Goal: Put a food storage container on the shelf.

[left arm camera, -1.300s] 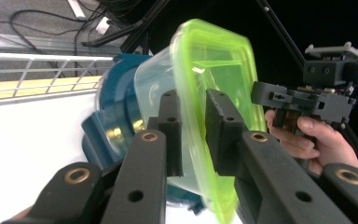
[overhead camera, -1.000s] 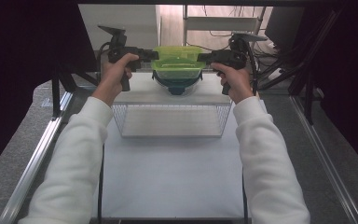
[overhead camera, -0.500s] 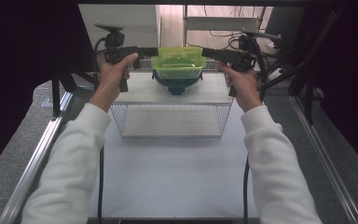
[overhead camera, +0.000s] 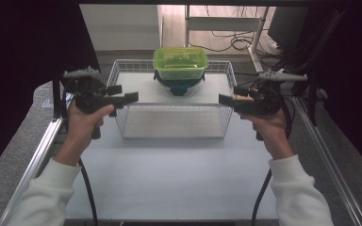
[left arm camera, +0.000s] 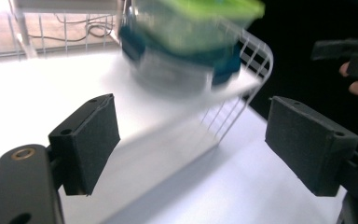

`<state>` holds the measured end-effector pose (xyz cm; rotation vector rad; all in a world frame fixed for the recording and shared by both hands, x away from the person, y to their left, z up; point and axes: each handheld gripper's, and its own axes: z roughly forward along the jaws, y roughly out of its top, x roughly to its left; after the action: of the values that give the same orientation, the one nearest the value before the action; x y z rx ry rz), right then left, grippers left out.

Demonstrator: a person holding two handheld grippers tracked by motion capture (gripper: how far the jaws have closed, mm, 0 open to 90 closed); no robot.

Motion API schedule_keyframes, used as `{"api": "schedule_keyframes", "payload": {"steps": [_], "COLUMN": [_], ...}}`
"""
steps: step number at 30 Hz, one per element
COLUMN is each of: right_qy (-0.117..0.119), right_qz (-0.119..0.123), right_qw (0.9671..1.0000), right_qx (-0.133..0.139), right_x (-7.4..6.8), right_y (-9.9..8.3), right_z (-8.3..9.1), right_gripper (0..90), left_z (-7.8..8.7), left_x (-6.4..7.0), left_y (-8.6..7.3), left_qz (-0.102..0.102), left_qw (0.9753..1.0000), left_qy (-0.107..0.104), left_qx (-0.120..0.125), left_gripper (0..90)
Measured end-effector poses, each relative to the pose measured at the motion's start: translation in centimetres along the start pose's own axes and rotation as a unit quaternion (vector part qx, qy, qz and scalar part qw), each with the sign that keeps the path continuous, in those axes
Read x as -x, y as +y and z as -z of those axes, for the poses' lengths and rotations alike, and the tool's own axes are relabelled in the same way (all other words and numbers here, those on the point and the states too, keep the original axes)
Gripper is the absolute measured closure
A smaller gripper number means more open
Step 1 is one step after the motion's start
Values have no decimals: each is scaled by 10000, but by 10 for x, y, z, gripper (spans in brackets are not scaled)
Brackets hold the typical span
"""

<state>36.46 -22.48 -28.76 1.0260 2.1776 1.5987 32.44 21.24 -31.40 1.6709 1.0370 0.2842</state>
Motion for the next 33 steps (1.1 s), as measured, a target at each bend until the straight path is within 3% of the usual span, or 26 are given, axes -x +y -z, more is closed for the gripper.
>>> {"api": "schedule_keyframes", "payload": {"steps": [1, 2, 3, 4, 6, 7, 8, 12, 13, 14, 16, 18, 21, 27, 33], "right_qy": [0, 6, 6, -42, -85, -85, -133, -201, -201, -290, -301, -331, -344, -285, -341], "right_qz": [0, 86, 86, 180, 209, 209, 215, 98, 98, 79, 66, 22, -28, -248, -290], "right_qw": [10000, 9999, 9999, 9998, 9995, 9995, 9994, 9988, 9988, 9979, 9972, 9967, 9959, 9964, 9966], "right_qx": [0, -65, -65, -124, -212, -212, -248, -431, -431, -567, -684, -745, -833, -763, -685], "right_x": [0, -5, -5, -9, -11, -11, -10, -7, -7, -6, -4, -3, -2, 3, 5], "right_y": [0, -19, -19, -42, -58, -58, -76, -113, -113, -131, -142, -152, -159, -162, -162], "right_z": [0, 3, 3, 3, 2, 2, 0, -3, -3, -5, -6, -8, -9, -4, 0], "right_gripper": [214, 214, 214, 215, 215, 215, 216, 217, 217, 220, 222, 223, 223, 224, 219], "left_z": [0, 2, 2, 1, -4, -4, -8, -15, -15, -17, -20, -24, -27, -33, -36], "left_x": [0, 4, 4, 6, 8, 8, 8, 6, 6, 3, 1, 0, 1, 3, 4], "left_y": [0, -22, -22, -36, -65, -65, -83, -113, -113, -126, -136, -142, -145, -149, -145], "left_qz": [0, -62, -62, -161, -276, -276, -281, -124, -124, -24, 39, 32, 66, 19, 20], "left_qw": [10000, 10000, 10000, 9997, 9990, 9990, 9984, 9979, 9979, 9977, 9971, 9956, 9954, 9940, 9942], "left_qy": [0, 17, 17, 90, 194, 194, 237, 230, 230, 217, 255, 293, 299, 341, 304], "left_qx": [0, -69, -69, -129, -299, -299, -432, -588, -588, -642, -713, -888, -905, -1036, -1031], "left_gripper": [168, 171, 172, 177, 179, 181, 182, 182, 182, 182, 182, 174, 175, 175, 175]}}
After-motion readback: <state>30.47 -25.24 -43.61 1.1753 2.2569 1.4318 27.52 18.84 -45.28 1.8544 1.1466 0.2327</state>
